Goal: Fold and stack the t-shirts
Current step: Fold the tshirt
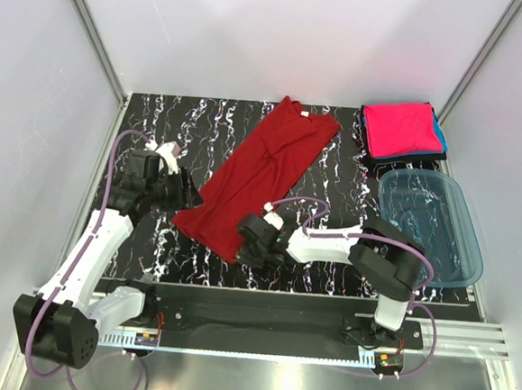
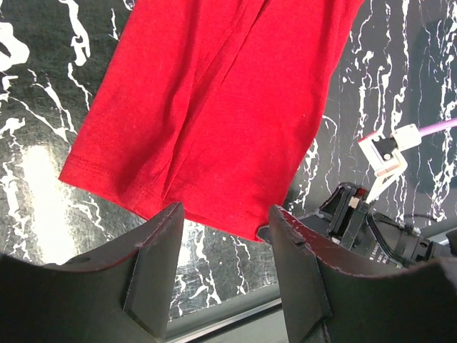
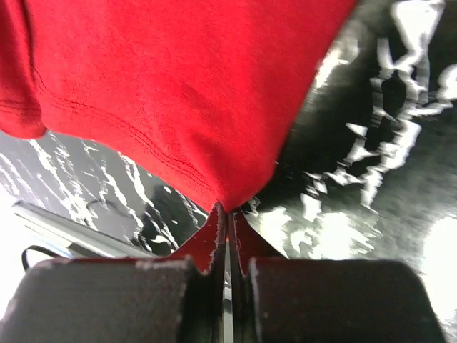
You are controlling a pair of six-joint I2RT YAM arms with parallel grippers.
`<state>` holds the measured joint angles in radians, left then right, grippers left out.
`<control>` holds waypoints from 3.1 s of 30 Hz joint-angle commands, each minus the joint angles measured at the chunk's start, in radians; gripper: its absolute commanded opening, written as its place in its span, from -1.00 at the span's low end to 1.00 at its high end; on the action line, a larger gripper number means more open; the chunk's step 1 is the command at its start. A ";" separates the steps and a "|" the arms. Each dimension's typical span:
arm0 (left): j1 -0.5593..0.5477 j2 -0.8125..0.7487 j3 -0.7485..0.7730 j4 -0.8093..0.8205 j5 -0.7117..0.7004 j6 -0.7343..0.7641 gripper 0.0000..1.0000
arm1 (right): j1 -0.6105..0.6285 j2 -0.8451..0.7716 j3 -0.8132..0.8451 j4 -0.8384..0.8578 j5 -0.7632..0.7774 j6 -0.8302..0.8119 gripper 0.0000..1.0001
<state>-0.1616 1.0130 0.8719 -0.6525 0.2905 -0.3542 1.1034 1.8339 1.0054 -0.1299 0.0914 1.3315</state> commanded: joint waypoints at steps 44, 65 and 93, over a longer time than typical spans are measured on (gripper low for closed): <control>-0.587 0.265 -0.337 0.416 -0.160 -0.285 -0.56 | 0.001 -0.633 -0.398 -0.648 0.139 -0.074 -0.76; -0.451 0.493 0.350 0.225 -0.122 -0.105 -0.24 | -0.462 -0.586 -0.124 -0.533 0.110 -0.607 -0.64; -0.182 1.461 1.291 0.128 -0.076 -0.147 -0.41 | -0.850 0.663 1.106 -0.374 -0.206 -0.729 -1.00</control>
<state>-0.3737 2.4393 2.0838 -0.5266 0.2115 -0.4744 0.2520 2.4306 1.9903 -0.4629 -0.0990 0.5797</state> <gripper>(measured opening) 0.292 0.010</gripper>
